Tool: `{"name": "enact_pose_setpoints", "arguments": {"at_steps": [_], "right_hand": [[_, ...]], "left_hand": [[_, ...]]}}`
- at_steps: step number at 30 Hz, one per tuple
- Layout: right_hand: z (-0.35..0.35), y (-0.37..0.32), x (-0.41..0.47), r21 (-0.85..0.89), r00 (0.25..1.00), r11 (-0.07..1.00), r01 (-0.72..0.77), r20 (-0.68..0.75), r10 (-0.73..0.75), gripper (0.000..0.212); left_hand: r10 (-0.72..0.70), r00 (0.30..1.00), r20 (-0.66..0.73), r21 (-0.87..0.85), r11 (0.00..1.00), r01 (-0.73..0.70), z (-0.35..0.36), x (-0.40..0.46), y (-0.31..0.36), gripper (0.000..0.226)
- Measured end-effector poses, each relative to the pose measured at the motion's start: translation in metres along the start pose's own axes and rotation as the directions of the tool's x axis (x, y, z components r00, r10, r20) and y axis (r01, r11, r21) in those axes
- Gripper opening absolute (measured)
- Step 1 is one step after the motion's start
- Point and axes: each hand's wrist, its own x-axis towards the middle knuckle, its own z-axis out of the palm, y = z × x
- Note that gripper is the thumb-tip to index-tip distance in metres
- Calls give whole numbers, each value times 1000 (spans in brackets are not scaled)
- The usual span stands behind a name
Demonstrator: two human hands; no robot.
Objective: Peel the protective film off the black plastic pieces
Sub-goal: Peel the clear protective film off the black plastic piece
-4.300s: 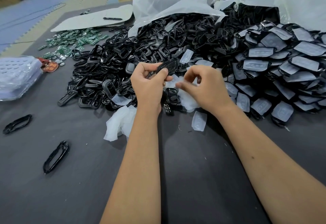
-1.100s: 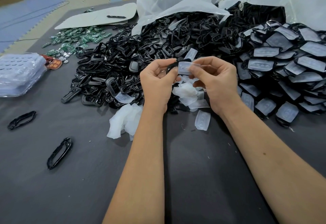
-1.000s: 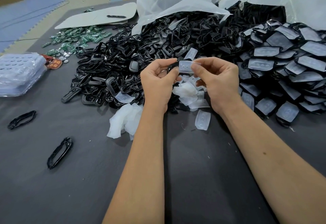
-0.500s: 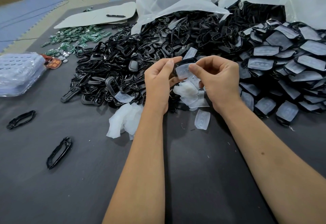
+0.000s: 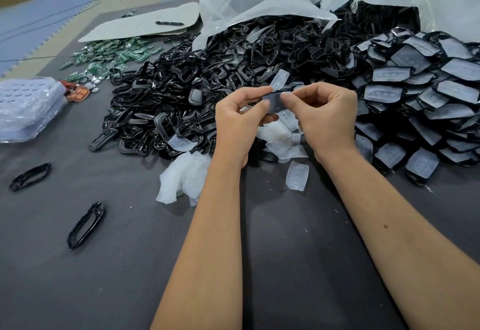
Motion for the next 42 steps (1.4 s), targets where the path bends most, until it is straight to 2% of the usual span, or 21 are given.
{"name": "enact_pose_setpoints", "arguments": {"at_steps": [11, 15, 18, 21, 24, 34, 37, 39, 42], "right_hand": [[2, -4, -4, -70, 1000, 998, 6, -19, -8, 16], [2, -2, -5, -61, 1000, 998, -7, -23, 5, 23], [0, 0, -4, 36, 995, 995, -95, 16, 95, 29], [-2, -1, -3, 209, 967, 950, -232, 156, 202, 20], [-1, -4, -3, 315, 932, 893, -320, 274, 237, 11], [-3, -8, -4, 441, 898, 801, -405, 356, 258, 19], [-2, -8, -3, 449, 894, 791, -417, 360, 267, 6], [-1, -7, -2, 445, 899, 798, -407, 350, 263, 2], [-1, -3, -1, 376, 930, 869, -322, 296, 217, 5]], "left_hand": [[15, 999, -31, 31, 999, -14, 2, -1, 1, 22], [9, 1000, -30, 38, 999, -8, 2, -1, 0, 24], [-3, 999, -33, 34, 999, 4, 1, -1, 0, 24], [-11, 1000, -24, 10, 1000, 11, 1, -1, 2, 22], [-13, 1000, -5, -15, 1000, 13, 1, -2, 4, 23], [-9, 999, 46, -32, 999, 11, 2, -3, 5, 19], [-12, 1000, 17, -39, 999, 13, 2, -3, 4, 17], [-19, 1000, -9, -43, 999, 19, 1, -3, 4, 17], [-24, 1000, -16, -45, 999, 23, 1, -3, 4, 17]]}}
